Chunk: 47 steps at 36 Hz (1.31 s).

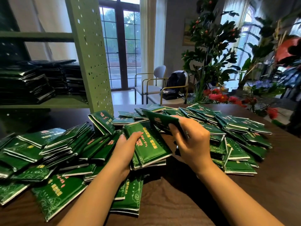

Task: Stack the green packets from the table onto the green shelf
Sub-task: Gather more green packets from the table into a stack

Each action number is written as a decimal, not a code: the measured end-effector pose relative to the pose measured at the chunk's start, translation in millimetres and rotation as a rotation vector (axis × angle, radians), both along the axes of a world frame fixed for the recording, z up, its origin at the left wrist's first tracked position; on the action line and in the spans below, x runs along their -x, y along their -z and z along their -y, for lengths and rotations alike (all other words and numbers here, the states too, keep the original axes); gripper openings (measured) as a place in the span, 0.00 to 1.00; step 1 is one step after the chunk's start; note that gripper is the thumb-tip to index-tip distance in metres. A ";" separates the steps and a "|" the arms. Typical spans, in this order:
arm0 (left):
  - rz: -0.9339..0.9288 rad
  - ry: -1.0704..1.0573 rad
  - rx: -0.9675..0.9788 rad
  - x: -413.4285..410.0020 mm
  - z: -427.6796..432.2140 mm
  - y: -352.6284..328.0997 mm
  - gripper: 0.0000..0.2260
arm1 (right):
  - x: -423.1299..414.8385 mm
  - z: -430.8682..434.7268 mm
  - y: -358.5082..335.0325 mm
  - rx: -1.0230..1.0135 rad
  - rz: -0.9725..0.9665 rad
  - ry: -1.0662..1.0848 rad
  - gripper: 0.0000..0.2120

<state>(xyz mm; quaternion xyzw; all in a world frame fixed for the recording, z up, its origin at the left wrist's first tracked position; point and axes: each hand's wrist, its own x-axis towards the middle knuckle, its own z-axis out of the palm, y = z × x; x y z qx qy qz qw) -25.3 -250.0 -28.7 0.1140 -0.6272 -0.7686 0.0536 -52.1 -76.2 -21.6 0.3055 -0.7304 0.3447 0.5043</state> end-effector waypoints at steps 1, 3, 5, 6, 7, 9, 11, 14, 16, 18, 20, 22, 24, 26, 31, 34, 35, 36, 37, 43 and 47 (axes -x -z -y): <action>0.009 -0.010 0.006 0.9 -0.1 1.2 0.08 | -2.2 3.8 0.9 -0.025 -0.008 -0.025 0.09; -0.002 -0.033 0.018 0.8 -0.1 0.3 0.10 | -5.7 11.1 2.2 -0.094 -0.013 -0.071 0.10; -0.004 -0.055 -0.004 1.4 -2.4 -0.7 0.20 | -6.6 16.7 3.2 -0.173 -0.012 -0.124 0.10; -0.001 -0.058 -0.037 1.4 -2.4 -0.4 0.26 | -6.3 18.8 4.1 -0.215 -0.006 -0.157 0.10; -0.006 -0.062 -0.088 1.8 -2.6 -0.3 0.28 | -5.9 20.5 5.3 -0.259 0.005 -0.184 0.11; -0.012 -0.048 -0.178 -0.4 -4.2 -3.9 0.25 | -5.0 22.7 8.2 -0.348 0.025 -0.210 0.12; -0.034 -0.009 -0.240 1.5 -2.7 -3.5 0.29 | -4.4 23.7 9.2 -0.410 0.031 -0.219 0.14; -0.038 -0.023 -0.238 0.8 -1.6 -3.1 0.33 | -9.0 23.8 5.6 -0.452 0.060 -0.261 0.16; -0.003 -0.052 -0.184 1.5 -0.1 -0.2 0.46 | -14.1 22.5 2.8 -0.442 0.142 -0.325 0.18; 0.003 -0.056 -0.133 2.1 1.1 1.7 0.48 | -18.2 21.5 1.5 -0.366 0.221 -0.390 0.17; -0.005 -0.049 -0.118 2.5 1.9 3.3 0.40 | -18.8 20.2 1.5 -0.235 0.277 -0.435 0.15; -0.020 -0.048 -0.088 2.6 0.9 3.6 0.28 | -16.2 19.3 0.9 -0.107 0.303 -0.422 0.15; -0.035 -0.037 -0.053 3.5 0.9 4.9 0.21 | -11.3 17.4 1.1 -0.021 0.326 -0.356 0.14; -0.032 -0.018 -0.029 2.3 1.5 3.7 0.27 | -7.1 14.3 0.8 0.025 0.425 -0.284 0.16; -0.095 -0.005 -0.011 1.2 -0.3 3.7 0.39 | -5.1 8.7 -2.2 0.107 0.846 -0.348 0.21; -0.125 -0.023 -0.024 0.6 -1.2 3.7 0.41 | -5.8 11.2 -0.7 0.094 0.941 -0.403 0.26; -0.137 -0.039 -0.028 1.0 -1.4 4.9 0.45 | -6.4 12.9 0.6 0.086 0.953 -0.423 0.27; -0.145 -0.056 -0.030 1.6 -1.2 5.9 0.49 | -7.6 14.7 1.7 0.075 0.958 -0.439 0.28; -0.154 -0.077 -0.030 1.6 -1.4 5.9 0.51 | -8.5 16.4 2.9 0.064 0.959 -0.451 0.28; -0.198 -0.179 -0.010 4.3 -0.4 8.3 0.58 | -15.9 22.0 6.2 0.010 0.972 -0.523 0.31; -0.157 -0.148 -0.089 -0.6 -3.1 1.0 0.56 | -16.9 22.6 7.9 -0.058 0.964 -0.544 0.32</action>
